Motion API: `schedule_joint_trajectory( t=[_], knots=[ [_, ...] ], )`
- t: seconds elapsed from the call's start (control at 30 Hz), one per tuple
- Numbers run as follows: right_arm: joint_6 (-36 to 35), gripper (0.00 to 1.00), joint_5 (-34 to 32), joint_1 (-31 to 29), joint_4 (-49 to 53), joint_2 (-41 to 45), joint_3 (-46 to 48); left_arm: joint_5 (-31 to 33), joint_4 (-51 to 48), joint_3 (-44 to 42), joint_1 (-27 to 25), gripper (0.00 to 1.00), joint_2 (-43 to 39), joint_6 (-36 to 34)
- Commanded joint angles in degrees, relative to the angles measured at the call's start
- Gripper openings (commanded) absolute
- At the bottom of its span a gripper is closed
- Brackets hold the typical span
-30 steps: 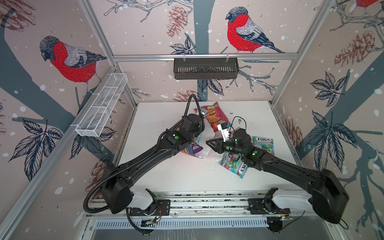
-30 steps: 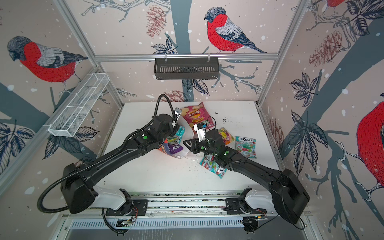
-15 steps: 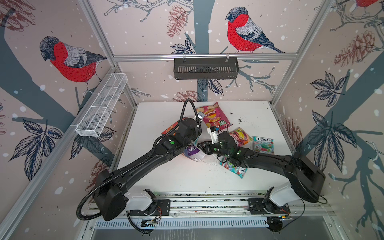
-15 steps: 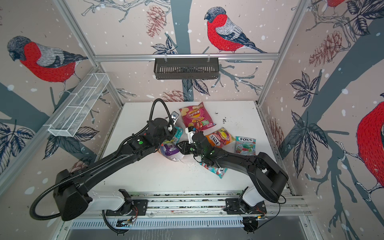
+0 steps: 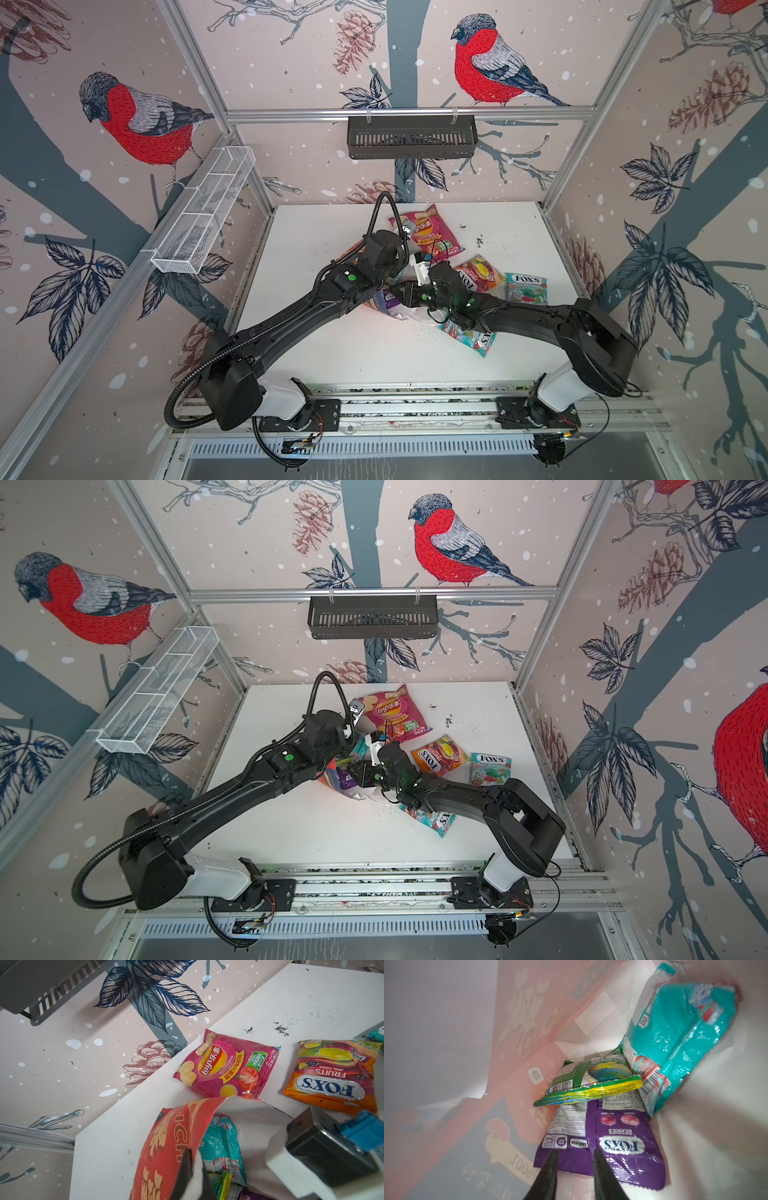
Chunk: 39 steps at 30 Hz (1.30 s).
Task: Take the snacks out of the paper bag
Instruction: 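Lower the right gripper into the bag toward the purple Fox's Berries packet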
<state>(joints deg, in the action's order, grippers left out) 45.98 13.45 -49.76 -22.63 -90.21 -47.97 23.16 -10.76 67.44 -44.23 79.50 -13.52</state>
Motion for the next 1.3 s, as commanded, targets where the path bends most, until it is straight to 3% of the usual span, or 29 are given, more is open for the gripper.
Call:
schedule_joint_trajectory(
  t=[0.0,0.17,0.33,1.0,1.27],
  knots=[
    [-2.9,0.32,-0.2,0.1,3.4,0.9,-0.8,-0.2,3.7,-0.7,-0.1,0.00,-0.1,-0.4],
    [-6.6,0.36,-2.1,0.2,13.4,1.7,-2.8,-1.5,4.0,-1.8,-0.2,0.00,-0.3,-0.5],
    [-6.3,0.38,-3.0,0.2,17.1,3.1,-0.8,-1.9,4.3,-2.3,-0.3,0.00,-0.2,0.0],
    [-6.0,0.40,-0.6,0.8,16.7,-3.0,-2.4,-2.4,1.4,3.4,-1.8,0.00,4.8,2.9],
    [-4.7,0.47,0.4,1.9,16.0,-3.5,-1.6,-3.4,2.0,3.2,-2.0,0.00,4.6,3.4]
  ],
)
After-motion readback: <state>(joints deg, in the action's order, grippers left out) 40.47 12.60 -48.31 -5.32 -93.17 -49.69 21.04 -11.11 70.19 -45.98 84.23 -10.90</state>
